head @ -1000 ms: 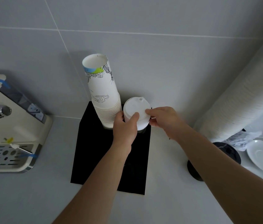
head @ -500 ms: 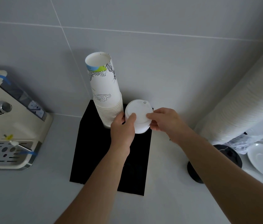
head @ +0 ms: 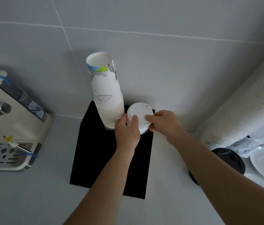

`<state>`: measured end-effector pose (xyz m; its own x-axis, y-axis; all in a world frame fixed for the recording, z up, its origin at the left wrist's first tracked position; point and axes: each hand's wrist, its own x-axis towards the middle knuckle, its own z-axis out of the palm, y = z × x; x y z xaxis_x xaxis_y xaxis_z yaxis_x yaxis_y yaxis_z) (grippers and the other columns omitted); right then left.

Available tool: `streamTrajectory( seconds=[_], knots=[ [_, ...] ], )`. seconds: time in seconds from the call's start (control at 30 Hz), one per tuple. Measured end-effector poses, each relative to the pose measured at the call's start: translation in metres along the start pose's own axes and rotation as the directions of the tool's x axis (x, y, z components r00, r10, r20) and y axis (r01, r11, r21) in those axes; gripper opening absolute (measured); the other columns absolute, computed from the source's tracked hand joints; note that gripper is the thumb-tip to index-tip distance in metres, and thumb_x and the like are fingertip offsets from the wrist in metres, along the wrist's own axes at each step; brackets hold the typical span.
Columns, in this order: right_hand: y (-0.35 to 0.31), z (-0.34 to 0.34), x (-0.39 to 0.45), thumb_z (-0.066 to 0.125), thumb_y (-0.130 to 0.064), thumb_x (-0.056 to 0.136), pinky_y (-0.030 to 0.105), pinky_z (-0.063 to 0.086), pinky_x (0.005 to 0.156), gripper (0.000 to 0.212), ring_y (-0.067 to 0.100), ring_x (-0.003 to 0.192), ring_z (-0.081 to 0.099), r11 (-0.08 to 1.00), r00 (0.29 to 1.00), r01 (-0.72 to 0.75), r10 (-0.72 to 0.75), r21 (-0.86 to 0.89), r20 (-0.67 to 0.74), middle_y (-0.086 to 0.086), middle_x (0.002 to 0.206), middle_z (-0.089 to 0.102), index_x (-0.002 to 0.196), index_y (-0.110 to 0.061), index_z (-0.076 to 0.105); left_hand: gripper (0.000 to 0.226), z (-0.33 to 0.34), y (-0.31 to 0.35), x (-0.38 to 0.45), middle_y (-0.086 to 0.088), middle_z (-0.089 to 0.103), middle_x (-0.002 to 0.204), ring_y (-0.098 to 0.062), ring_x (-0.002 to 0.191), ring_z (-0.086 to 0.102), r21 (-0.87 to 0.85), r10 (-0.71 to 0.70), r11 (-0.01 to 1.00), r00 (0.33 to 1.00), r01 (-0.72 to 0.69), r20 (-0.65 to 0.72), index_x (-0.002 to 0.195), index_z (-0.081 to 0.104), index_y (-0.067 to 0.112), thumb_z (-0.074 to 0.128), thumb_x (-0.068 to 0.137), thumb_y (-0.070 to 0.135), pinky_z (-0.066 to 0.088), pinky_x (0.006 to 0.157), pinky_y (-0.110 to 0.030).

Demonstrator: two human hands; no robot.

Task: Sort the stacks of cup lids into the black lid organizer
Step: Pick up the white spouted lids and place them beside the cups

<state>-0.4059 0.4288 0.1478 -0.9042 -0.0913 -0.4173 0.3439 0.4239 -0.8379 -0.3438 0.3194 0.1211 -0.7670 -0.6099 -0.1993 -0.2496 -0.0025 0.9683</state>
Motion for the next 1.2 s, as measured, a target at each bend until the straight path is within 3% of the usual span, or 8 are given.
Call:
streamTrajectory(
  seconds=[0.27,0.37,0.53,0.67,0.83,0.93,1.1,1.2],
  knots=[
    [-0.002,0.000,-0.003,0.071,-0.034,0.082,0.040,0.062,0.077,0.032,0.026,0.070,0.076,0.967,0.997,0.068,-0.077,-0.244,-0.026,0.012,0.075,0.076,0.081,-0.002,0.070,0.038,-0.011,-0.010,0.005,-0.004,0.068,0.100,-0.024,0.096,0.063,0.362,0.147,0.920,0.988,-0.151,0.038,0.097,0.066,0.012,0.050,0.086,0.044,0.052,0.083,-0.040],
    [0.004,0.000,-0.003,0.069,-0.038,0.081,0.041,0.060,0.076,0.042,0.031,0.075,0.075,0.934,0.992,0.099,-0.120,-0.344,-0.040,0.018,0.080,0.075,0.082,0.004,0.070,0.043,-0.012,-0.015,0.000,0.000,0.066,0.114,-0.023,0.105,0.065,0.372,0.158,0.913,0.986,-0.168,0.057,0.113,0.060,0.018,0.051,0.082,0.046,0.053,0.089,-0.046],
    [0.013,-0.003,-0.007,0.069,-0.042,0.085,0.029,0.047,0.086,0.051,0.020,0.100,0.064,0.886,0.974,0.198,-0.225,-0.419,-0.015,0.003,0.111,0.069,0.128,-0.014,0.065,0.054,-0.020,-0.020,-0.007,-0.003,0.054,0.133,-0.024,0.114,0.061,0.437,0.237,0.860,0.965,-0.261,0.110,0.137,0.051,0.020,0.060,0.086,0.034,0.054,0.092,-0.046],
    [0.017,0.002,-0.006,0.068,-0.041,0.086,0.027,0.045,0.095,0.061,0.018,0.118,0.062,0.888,0.966,0.242,-0.258,-0.391,0.012,0.001,0.134,0.065,0.142,-0.022,0.056,0.047,-0.023,-0.018,-0.004,-0.002,0.063,0.119,-0.019,0.098,0.068,0.473,0.259,0.828,0.953,-0.302,0.155,0.130,0.059,0.020,0.060,0.085,0.036,0.057,0.085,-0.044],
    [0.017,0.004,-0.008,0.068,-0.037,0.087,0.025,0.045,0.087,0.057,0.021,0.110,0.066,0.885,0.968,0.233,-0.249,-0.403,0.013,0.008,0.116,0.073,0.140,-0.019,0.058,0.035,-0.019,-0.015,-0.001,-0.006,0.063,0.111,-0.024,0.097,0.068,0.524,0.236,0.804,0.960,-0.281,0.154,0.115,0.067,0.012,0.065,0.087,0.032,0.057,0.084,-0.049],
    [0.019,0.006,-0.009,0.067,-0.036,0.089,0.024,0.041,0.085,0.055,0.022,0.114,0.063,0.879,0.968,0.234,-0.251,-0.415,0.012,0.008,0.118,0.072,0.140,-0.018,0.058,0.027,-0.018,-0.016,0.001,-0.005,0.060,0.104,-0.025,0.093,0.068,0.553,0.240,0.784,0.959,-0.283,0.150,0.104,0.068,0.011,0.066,0.086,0.032,0.056,0.082,-0.049],
    [0.018,0.009,-0.014,0.064,-0.033,0.088,0.020,0.034,0.055,0.024,0.023,0.076,0.052,0.851,0.969,0.224,-0.248,-0.475,0.013,0.002,0.076,0.059,0.097,-0.010,0.064,0.022,-0.023,-0.021,0.005,0.001,0.068,0.085,-0.018,0.084,0.068,0.576,0.221,0.773,0.964,-0.265,0.147,0.075,0.060,0.017,0.062,0.080,0.038,0.057,0.072,-0.046],
    [0.016,0.009,-0.019,0.062,-0.034,0.088,0.023,0.034,0.058,0.031,0.022,0.077,0.052,0.860,0.973,0.213,-0.228,-0.464,0.024,0.002,0.078,0.058,0.103,-0.008,0.065,0.020,-0.026,-0.018,0.002,0.003,0.070,0.084,-0.017,0.082,0.068,0.572,0.223,0.772,0.961,-0.276,0.162,0.079,0.064,0.015,0.062,0.080,0.035,0.058,0.072,-0.045]
  ],
)
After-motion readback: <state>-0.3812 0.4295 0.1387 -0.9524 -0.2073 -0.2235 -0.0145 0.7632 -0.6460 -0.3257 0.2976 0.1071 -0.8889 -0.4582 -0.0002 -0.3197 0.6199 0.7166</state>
